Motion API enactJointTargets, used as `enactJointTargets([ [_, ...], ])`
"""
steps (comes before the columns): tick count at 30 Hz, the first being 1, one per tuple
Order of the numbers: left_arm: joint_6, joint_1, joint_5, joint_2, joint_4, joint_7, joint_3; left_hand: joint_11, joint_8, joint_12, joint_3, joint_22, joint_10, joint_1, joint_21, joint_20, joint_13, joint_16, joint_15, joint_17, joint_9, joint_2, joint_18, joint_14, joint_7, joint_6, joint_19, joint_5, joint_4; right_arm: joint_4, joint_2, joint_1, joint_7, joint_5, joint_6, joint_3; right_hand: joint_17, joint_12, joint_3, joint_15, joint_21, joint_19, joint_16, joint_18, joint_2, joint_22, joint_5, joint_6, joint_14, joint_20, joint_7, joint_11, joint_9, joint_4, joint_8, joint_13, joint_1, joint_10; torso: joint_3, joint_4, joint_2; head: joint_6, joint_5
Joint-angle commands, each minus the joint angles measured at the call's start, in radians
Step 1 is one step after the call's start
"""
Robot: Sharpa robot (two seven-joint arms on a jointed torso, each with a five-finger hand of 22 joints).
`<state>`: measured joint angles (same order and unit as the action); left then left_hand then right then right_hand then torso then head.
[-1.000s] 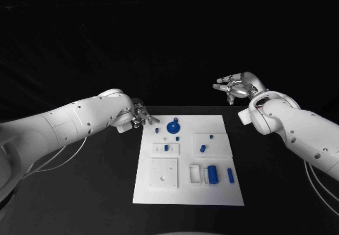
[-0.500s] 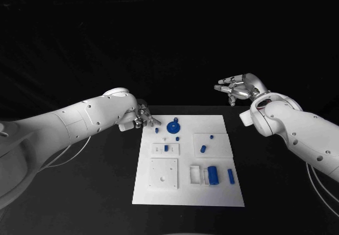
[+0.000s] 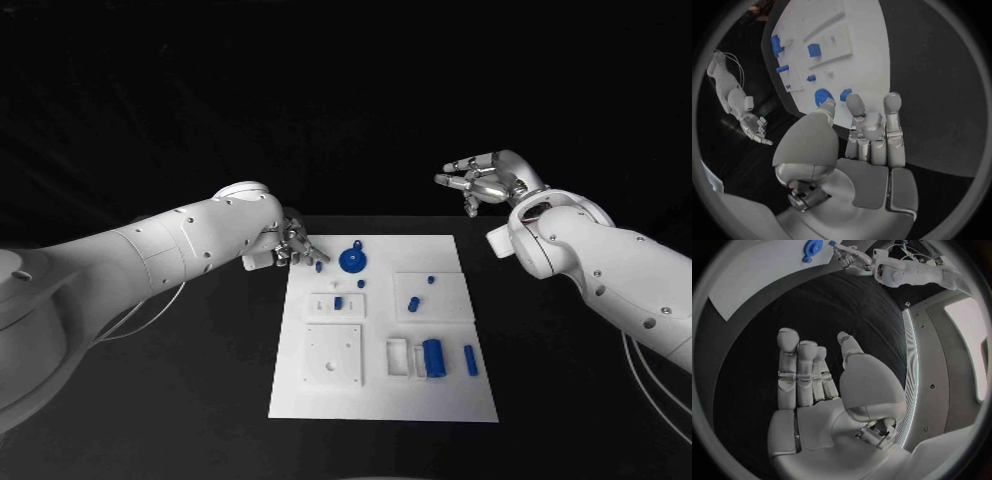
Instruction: Assemble the parts on the task board
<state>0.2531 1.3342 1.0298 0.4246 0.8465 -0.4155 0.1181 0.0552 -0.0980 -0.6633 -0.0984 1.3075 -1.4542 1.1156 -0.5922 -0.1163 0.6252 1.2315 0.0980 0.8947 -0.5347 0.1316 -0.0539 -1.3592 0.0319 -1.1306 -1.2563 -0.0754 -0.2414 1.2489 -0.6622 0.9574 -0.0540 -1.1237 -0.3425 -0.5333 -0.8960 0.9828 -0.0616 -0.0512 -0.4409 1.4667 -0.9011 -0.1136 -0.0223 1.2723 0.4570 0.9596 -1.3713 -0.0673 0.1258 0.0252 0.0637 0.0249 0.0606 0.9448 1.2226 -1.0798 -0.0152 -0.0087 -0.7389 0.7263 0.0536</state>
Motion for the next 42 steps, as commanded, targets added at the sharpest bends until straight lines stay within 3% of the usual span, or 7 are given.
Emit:
enactJointTargets([
  [1,0.042,-0.001,-0.007,-0.004,-0.003,0.013,0.001,-0.005,-0.006,-0.004,0.0,0.019,0.003,-0.009,-0.005,0.004,0.001,0.006,0.002,-0.001,0.002,0.0,-0.008,0.008,-0.002,0.004,0.002,0.006,-0.006,0.001,0.001,0.0,0.005,-0.013,0.002,0.0,0.001,0.001,0.0,-0.001,-0.002,0.043,0.002,-0.019,-0.002,0.0,0.006,-0.005,-0.004,-0.003,0.001,-0.003,0.001,-0.002,0.002,0.001,-0.008,0.002,-0.0005,0.0002,-0.001,-0.001,-0.001],
  [5,0.037,-0.001,-0.015,-0.004,-0.004,0.015,0.003,-0.005,-0.008,-0.006,0.001,0.019,0.004,-0.012,-0.007,0.005,0.001,0.009,0.001,0.0,0.004,-0.008,-0.009,0.009,-0.002,0.004,0.004,0.006,0.004,-0.001,0.003,0.0,0.005,-0.016,0.003,0.0,0.001,0.002,0.001,-0.001,-0.002,0.043,0.001,-0.02,-0.003,-0.001,0.003,-0.004,-0.005,-0.003,0.001,-0.003,0.001,-0.003,0.002,0.002,-0.006,0.001,-0.0008,0.0012,0.0,0.001,-0.002],
  [12,0.025,-0.001,-0.022,-0.005,-0.002,0.019,0.003,-0.006,-0.01,-0.008,0.017,0.018,0.005,-0.022,-0.01,0.005,0.0,0.011,0.001,-0.005,0.007,-0.058,-0.009,0.01,-0.001,0.004,0.006,0.0,0.068,-0.003,0.006,0.0,0.005,-0.017,0.005,0.0,0.001,0.002,0.002,-0.001,-0.003,0.043,0.001,-0.02,-0.003,-0.001,0.0,-0.004,-0.004,-0.003,0.001,-0.003,0.001,-0.002,0.002,0.001,-0.005,0.002,-0.0005,0.0017,0.001,0.003,-0.001],
  [14,0.021,-0.001,-0.026,-0.006,-0.001,0.021,0.003,-0.006,-0.011,-0.008,0.034,0.018,0.005,-0.016,-0.011,0.005,0.0,0.012,0.001,-0.006,0.007,-0.089,-0.009,0.011,-0.001,0.003,0.006,-0.001,0.101,-0.003,0.006,0.0,0.005,-0.017,0.005,0.0,0.001,0.003,0.002,-0.001,-0.004,0.043,0.001,-0.02,-0.002,-0.001,0.0,-0.001,-0.004,-0.003,0.001,-0.003,0.002,-0.001,0.003,0.002,-0.004,0.001,-0.0003,0.0011,0.001,0.003,0.001],
  [16,0.02,-0.001,-0.028,-0.007,0.0,0.022,0.003,-0.006,-0.012,-0.008,0.041,0.018,0.006,-0.013,-0.011,0.005,-0.001,0.012,0.001,-0.006,0.007,-0.099,-0.009,0.011,-0.001,0.003,0.007,-0.002,0.112,-0.004,0.007,0.0,0.004,-0.017,0.005,0.0,0.001,0.003,0.002,-0.001,-0.004,0.043,0.001,-0.02,-0.002,-0.001,0.0,-0.001,-0.004,-0.003,0.001,-0.003,0.002,-0.001,0.003,0.002,-0.004,0.001,-0.0001,0.0012,0.001,0.004,0.001],
  [25,-0.001,-0.001,-0.054,-0.009,0.001,0.024,0.003,-0.004,-0.017,-0.01,0.088,0.018,0.009,0.047,-0.008,0.005,-0.001,0.012,0.002,-0.011,0.0,-0.187,-0.008,0.014,-0.006,0.003,0.008,-0.009,0.185,-0.006,0.009,0.0,0.004,-0.017,0.008,0.0,0.001,0.003,0.002,-0.001,-0.004,0.043,0.001,-0.02,-0.002,-0.001,0.0,-0.001,-0.004,-0.003,0.001,-0.003,0.002,-0.001,0.003,0.002,-0.004,0.001,-0.0008,0.0008,0.0,0.004,0.0],
  [42,0.019,-0.001,-0.063,-0.016,-0.006,0.02,0.004,-0.001,-0.021,-0.014,0.098,0.019,0.008,0.113,-0.011,0.004,-0.001,0.018,0.003,-0.006,-0.01,-0.227,-0.006,0.013,-0.012,0.0,0.011,-0.021,0.222,-0.008,0.011,0.0,0.003,-0.017,0.012,0.0,0.001,0.003,0.003,-0.001,-0.004,0.043,0.001,-0.019,0.0,-0.001,0.001,0.001,-0.004,-0.003,0.001,-0.003,0.002,0.0,0.003,0.002,-0.005,0.001,-0.0012,0.0007,0.0,0.007,0.001],
])
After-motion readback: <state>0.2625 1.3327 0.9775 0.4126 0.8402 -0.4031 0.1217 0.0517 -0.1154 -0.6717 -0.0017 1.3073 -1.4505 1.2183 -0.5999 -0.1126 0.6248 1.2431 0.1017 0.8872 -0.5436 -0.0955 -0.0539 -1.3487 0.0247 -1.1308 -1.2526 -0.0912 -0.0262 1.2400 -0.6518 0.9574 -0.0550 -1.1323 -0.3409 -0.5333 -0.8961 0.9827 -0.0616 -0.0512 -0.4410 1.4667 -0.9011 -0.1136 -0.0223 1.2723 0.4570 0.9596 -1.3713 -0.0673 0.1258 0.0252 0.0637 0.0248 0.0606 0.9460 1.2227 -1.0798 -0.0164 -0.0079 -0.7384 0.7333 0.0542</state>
